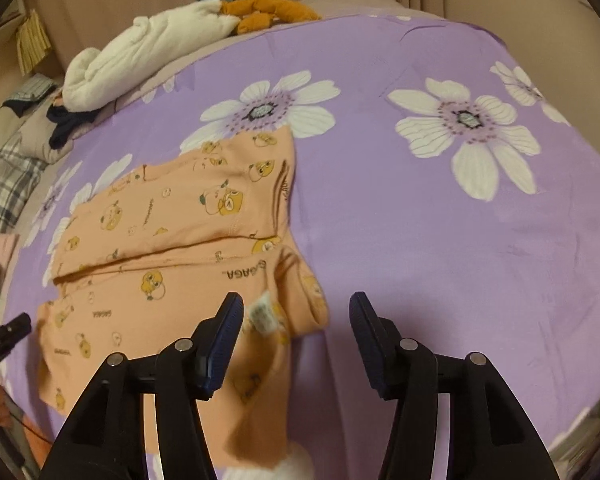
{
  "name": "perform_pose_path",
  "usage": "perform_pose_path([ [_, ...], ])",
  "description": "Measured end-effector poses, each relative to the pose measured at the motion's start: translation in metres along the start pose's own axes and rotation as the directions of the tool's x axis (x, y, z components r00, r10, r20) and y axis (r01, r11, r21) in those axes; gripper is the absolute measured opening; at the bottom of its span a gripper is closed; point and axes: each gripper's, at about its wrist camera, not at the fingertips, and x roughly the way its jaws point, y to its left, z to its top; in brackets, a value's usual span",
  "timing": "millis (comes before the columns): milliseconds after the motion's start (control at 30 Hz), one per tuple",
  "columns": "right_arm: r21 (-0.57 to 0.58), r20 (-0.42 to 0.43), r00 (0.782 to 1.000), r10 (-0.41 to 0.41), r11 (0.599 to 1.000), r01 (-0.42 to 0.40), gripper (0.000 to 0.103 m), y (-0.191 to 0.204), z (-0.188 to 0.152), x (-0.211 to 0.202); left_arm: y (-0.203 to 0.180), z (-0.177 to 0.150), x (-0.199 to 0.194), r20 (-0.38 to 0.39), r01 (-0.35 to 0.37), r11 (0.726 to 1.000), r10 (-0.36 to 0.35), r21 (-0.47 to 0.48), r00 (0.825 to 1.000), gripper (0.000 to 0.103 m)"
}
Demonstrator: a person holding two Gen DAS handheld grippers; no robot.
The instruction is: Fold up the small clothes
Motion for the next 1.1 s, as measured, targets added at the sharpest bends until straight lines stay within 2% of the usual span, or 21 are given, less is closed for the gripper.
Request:
perform_pose_path([
  [267,0.064,-0.048,0.999,0.009,0.998,-0.006,0.054,-0.010,-0.027,-0.006,0.000,-0.034,0.001,-0.070,0.016,1.000,-0.016,0.002,0.997,0.049],
  [600,0.003,-0.075,0.996,0.054,0.999,-0.054,0.054,0.022,-0.048,-0.008,0.003,-0.054,0.004,-0.104,0.035,0.999,-0.035,-0.009,0.994,0.047],
  [800,-0.013,-0.121,0.992,0.031,0.999,-0.033,0.054,0.031,-0.054,0.010,-0.001,-0.061,0.008,-0.110,0.045,0.999,-0.044,0.001,0.993,0.047],
  [900,-0.004,-0.140,0.990,0.020,1.000,-0.021,0.041,0.028,-0.057,0.015,-0.004,-0.063,0.010,-0.125,0.062,0.998,-0.061,0.002,0.990,0.039],
  [1000,-0.001,-0.136,0.991,0.018,1.000,-0.019,0.033,0.022,-0.059,0.014,-0.006,-0.065,0.012,-0.132,0.067,0.998,-0.067,-0.001,0.989,0.027],
  [1067,0.002,-0.134,0.991,0.016,1.000,-0.016,0.027,0.021,-0.059,0.014,-0.005,-0.065,0.013,-0.136,0.067,0.998,-0.067,-0.004,0.989,0.014],
  [1100,0.001,-0.134,0.991,0.011,1.000,-0.011,0.022,0.019,-0.060,0.013,-0.005,-0.065,0.014,-0.140,0.071,0.997,-0.072,-0.012,0.987,0.013],
])
